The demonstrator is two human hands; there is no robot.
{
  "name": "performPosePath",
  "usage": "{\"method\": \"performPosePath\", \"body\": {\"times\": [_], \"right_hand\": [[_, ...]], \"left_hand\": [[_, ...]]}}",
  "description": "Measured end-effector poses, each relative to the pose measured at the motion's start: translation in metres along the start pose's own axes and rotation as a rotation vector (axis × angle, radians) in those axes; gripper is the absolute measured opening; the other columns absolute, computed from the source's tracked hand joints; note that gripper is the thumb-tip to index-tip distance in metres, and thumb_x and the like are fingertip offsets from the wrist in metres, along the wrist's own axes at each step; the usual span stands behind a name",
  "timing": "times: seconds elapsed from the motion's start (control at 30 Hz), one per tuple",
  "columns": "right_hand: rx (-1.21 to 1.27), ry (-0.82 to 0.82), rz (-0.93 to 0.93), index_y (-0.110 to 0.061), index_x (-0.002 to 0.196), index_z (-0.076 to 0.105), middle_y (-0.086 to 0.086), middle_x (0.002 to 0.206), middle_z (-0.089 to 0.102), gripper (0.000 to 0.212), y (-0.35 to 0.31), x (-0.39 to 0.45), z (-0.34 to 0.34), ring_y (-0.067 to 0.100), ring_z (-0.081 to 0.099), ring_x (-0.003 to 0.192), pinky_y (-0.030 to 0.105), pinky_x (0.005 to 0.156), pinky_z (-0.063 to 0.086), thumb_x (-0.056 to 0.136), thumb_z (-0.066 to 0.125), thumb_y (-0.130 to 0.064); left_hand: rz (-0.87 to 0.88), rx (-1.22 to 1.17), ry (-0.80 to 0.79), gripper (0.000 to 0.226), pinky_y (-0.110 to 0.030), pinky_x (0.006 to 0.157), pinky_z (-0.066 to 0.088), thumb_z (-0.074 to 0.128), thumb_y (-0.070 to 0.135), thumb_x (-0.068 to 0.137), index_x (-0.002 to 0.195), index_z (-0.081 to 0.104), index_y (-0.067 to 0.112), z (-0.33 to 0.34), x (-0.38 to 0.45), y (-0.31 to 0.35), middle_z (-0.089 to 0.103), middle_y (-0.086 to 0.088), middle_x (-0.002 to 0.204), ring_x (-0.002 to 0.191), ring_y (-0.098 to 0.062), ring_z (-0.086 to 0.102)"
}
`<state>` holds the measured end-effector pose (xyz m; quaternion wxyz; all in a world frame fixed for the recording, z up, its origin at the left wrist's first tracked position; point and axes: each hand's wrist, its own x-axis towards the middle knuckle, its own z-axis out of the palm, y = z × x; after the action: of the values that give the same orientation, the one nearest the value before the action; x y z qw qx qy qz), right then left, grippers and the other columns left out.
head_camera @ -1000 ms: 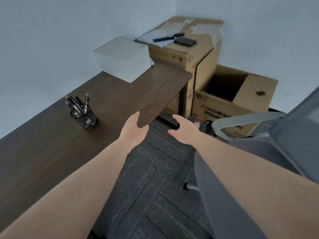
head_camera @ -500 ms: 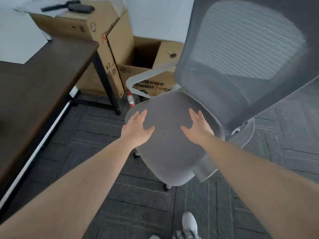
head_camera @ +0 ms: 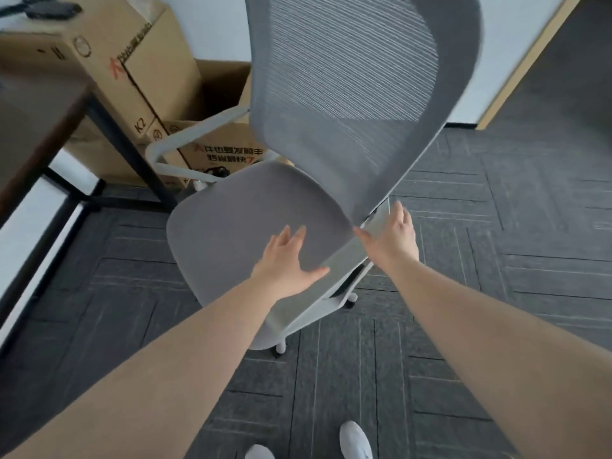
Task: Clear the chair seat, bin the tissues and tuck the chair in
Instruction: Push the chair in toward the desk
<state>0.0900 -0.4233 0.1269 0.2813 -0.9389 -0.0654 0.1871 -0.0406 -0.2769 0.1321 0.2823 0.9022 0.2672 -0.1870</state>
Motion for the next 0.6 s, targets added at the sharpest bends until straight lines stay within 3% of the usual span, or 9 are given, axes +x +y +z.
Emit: {"method": "performPosePath", "body": {"times": [0.13,0.23,0.33,0.4,0.47,0.6], "right_hand": [[0.155,-0.023,-0.024,-0.021,0.154,-0.006,-0.003,0.163,0.002,0.103,0.005,0.034,-0.017,0.016,0.007,0.15,0.039,0.115,0.026,0.085,0.066,-0.046],[0.251,0.021,-0.095,-0.025,0.154,0.002,-0.006,0.159,0.022,0.101,0.0,0.052,-0.022,0.015,0.025,0.145,0.037,0.105,0.037,0.082,0.07,-0.041],[0.408,0.029,-0.094,-0.029,0.152,0.01,-0.011,0.137,0.046,0.093,-0.003,0.061,-0.021,0.011,0.049,0.117,0.029,0.088,0.04,0.082,0.071,-0.033],[0.517,0.02,-0.08,-0.029,0.146,0.025,-0.01,0.12,0.053,0.08,-0.002,0.064,-0.018,0.008,0.051,0.102,0.027,0.086,0.042,0.082,0.072,-0.03],[0.576,0.032,-0.048,-0.025,0.128,0.044,-0.009,0.108,0.06,0.056,-0.001,0.07,-0.018,0.012,0.059,0.098,0.032,0.084,0.049,0.081,0.073,-0.032],[0.541,0.088,-0.025,-0.02,0.099,0.052,-0.014,0.077,0.055,0.022,-0.004,0.078,-0.024,0.018,0.06,0.086,0.032,0.077,0.05,0.087,0.065,-0.033]], "left_hand": [[-0.037,0.071,-0.124,0.092,-0.048,0.113,0.033,0.057,0.051,0.087,0.152,-0.005,0.03,0.037,0.012,0.029,-0.001,-0.004,0.163,0.145,-0.034,0.026],[-0.043,0.139,-0.166,0.081,-0.046,0.111,0.036,0.049,0.037,0.096,0.151,-0.009,0.032,0.049,0.015,0.036,0.002,-0.004,0.163,0.144,-0.032,0.028],[-0.009,0.21,-0.219,0.073,-0.052,0.107,0.038,0.04,0.035,0.099,0.15,-0.012,0.035,0.055,0.017,0.034,0.001,-0.001,0.163,0.141,-0.033,0.031],[0.012,0.233,-0.222,0.071,-0.052,0.105,0.04,0.036,0.036,0.1,0.149,-0.014,0.035,0.056,0.017,0.032,0.001,0.0,0.162,0.139,-0.033,0.034],[0.031,0.257,-0.214,0.07,-0.05,0.103,0.042,0.035,0.037,0.1,0.15,-0.015,0.034,0.055,0.017,0.031,0.007,-0.001,0.161,0.136,-0.032,0.038],[0.047,0.281,-0.205,0.069,-0.047,0.097,0.046,0.034,0.04,0.1,0.149,-0.015,0.036,0.055,0.016,0.026,0.017,-0.001,0.157,0.127,-0.031,0.047]]}}
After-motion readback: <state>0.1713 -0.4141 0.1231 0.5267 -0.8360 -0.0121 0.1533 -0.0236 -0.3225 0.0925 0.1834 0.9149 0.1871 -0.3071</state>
